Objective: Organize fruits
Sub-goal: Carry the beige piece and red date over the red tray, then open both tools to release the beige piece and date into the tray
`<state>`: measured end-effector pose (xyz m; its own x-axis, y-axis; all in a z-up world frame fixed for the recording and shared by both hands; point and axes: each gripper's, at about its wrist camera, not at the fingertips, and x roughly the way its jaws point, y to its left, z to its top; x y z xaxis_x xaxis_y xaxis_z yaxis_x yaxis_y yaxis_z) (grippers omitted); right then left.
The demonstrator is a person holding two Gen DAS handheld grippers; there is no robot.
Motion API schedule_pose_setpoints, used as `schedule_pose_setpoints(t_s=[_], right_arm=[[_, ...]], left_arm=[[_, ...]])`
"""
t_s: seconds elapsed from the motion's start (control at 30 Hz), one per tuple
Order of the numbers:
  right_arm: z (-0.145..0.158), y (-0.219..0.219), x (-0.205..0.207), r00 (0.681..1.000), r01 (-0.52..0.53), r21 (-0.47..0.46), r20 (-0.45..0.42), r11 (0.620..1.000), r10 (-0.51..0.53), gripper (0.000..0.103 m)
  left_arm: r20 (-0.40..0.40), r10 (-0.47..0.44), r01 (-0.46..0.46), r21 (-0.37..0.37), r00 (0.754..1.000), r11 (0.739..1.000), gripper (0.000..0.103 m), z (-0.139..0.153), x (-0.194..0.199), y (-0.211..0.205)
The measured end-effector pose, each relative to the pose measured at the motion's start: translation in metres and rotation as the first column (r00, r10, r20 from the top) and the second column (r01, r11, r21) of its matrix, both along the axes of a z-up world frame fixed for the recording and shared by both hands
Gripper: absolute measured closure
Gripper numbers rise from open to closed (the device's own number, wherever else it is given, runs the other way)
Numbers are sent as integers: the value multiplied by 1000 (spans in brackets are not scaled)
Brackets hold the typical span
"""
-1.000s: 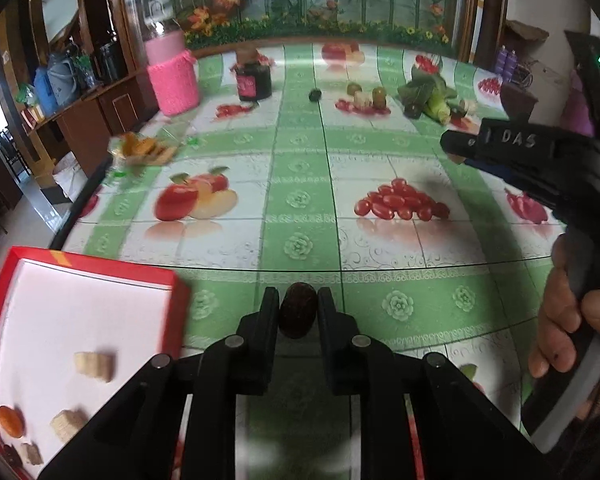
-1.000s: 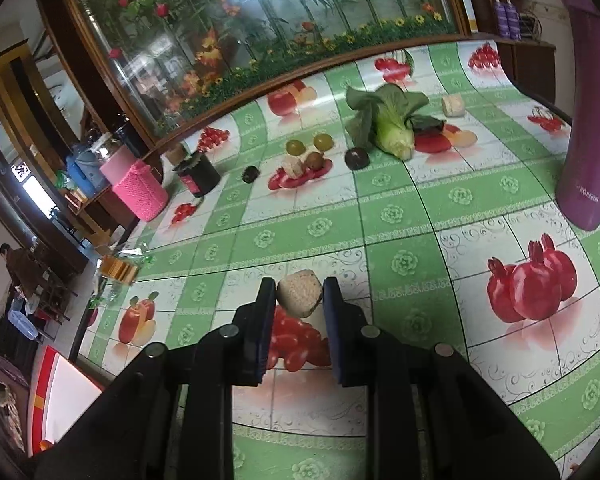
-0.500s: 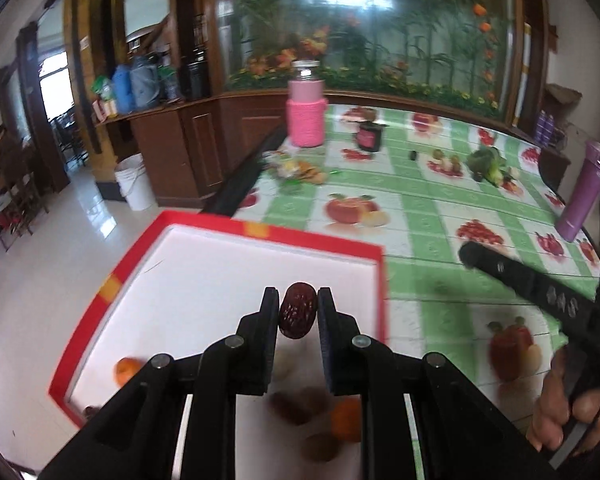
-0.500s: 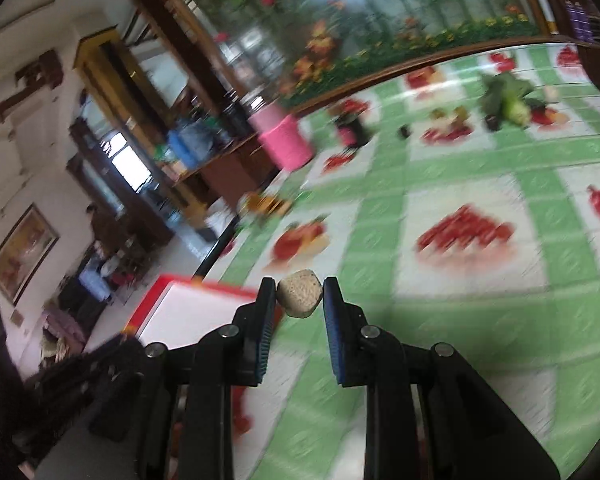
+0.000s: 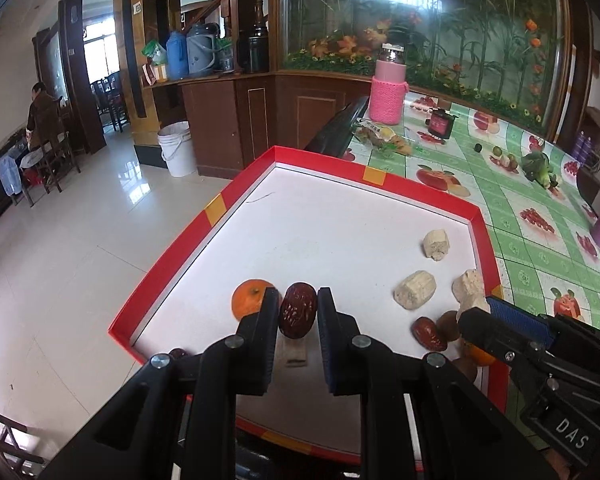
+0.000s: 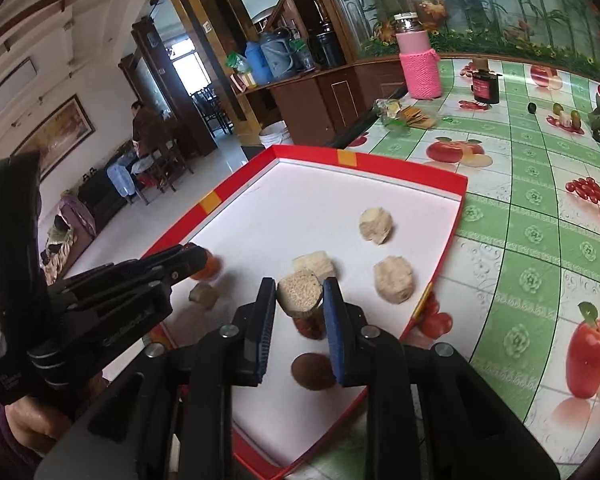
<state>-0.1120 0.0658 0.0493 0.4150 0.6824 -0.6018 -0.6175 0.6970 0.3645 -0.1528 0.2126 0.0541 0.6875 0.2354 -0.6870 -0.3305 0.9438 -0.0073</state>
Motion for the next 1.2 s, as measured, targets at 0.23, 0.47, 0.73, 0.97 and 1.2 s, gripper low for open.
schedule_pose_setpoints(t_s=[0.23,0.47,0.73,0.97,1.2], right_arm=[[-4,7,-17,1000,13,-39,23,999,-12,77],[-6,10,-28,999,13,-54,30,998,-12,77],[-9,10,-34,1000,8,-62,29,998,-6,77],[-9,7,-32,1000,21,-55,23,998,-20,77],[-7,-1,-27,999,47,-42,30,998,-45,77]], left_arm=[[13,-8,8,-5,1000,1000,85,-1,-11,2],[6,-9,9,-4,1000,1000,85,-5,-15,1],[-2,-4,4,-1,1000,1000,85,-8,-17,2],[-11,-10,10,0,1000,1000,85,-10,-16,1],[-15,-13,13,-2,1000,1000,85,-10,-14,-1]])
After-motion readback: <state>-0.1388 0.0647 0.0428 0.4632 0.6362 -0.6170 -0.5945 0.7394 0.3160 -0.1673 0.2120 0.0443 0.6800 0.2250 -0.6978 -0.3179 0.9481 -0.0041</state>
